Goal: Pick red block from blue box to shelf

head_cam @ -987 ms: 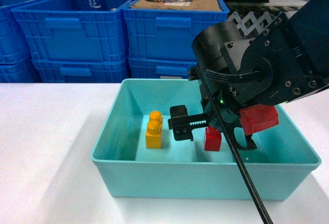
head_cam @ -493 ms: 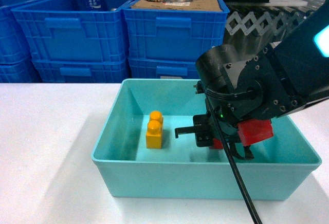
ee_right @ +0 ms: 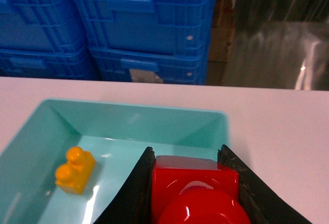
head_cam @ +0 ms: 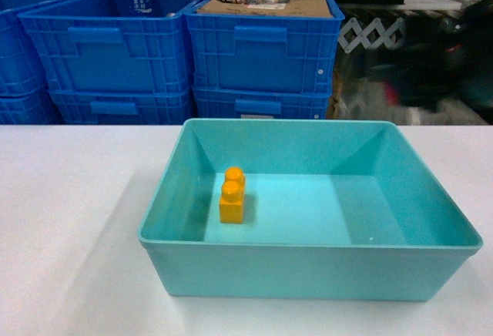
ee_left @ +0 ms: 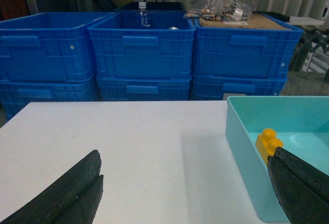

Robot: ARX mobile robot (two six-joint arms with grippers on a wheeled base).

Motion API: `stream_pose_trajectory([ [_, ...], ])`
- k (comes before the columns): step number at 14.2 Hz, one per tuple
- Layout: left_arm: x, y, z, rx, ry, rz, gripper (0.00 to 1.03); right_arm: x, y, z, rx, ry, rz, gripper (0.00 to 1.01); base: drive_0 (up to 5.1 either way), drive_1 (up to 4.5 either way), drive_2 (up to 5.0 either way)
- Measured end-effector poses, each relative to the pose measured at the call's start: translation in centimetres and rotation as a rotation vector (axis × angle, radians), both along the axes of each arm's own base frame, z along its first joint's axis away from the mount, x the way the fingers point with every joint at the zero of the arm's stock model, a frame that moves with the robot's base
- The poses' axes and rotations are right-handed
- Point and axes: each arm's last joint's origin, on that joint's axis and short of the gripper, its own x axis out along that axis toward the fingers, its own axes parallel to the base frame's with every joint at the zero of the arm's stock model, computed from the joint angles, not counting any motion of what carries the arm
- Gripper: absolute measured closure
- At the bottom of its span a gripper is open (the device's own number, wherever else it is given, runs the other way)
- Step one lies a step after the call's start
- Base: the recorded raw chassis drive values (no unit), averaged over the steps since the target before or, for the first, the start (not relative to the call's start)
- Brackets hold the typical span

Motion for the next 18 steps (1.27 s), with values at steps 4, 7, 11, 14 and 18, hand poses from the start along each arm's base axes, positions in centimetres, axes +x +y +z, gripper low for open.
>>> stream_pose_trajectory([
  [4, 0.0, 0.0, 0.0, 0.0, 0.0, 0.0, 0.05, -13.5, -5.5, 2.6, -0.029, -0.374, -0.162, 0.72, 0.0, 0.0, 0.0],
  [7, 0.0, 0.0, 0.0, 0.0, 0.0, 0.0, 0.05, -15.3, -7.3, -0.8, -0.056, -0.327, -0.177, 0.72, 0.0, 0.0, 0.0],
  [11, 0.0, 0.0, 0.0, 0.0, 0.0, -0.001, 0.05, -16.8, -8.5, -2.1, -0.051, -0.348, -0.186, 0.72, 0.0, 0.0, 0.0],
  [14, 0.0, 0.0, 0.0, 0.0, 0.0, 0.0, 0.05, -17.7, -9.9, -2.9, -0.052, -0.353, -0.2, 0.72, 0.0, 0.0, 0.0],
  [18, 0.0, 0.0, 0.0, 0.0, 0.0, -0.001, 0.05, -18.8, -9.7, -4.0, -0.048, -0.373, -0.181, 0.72, 0.0, 0.0, 0.0],
])
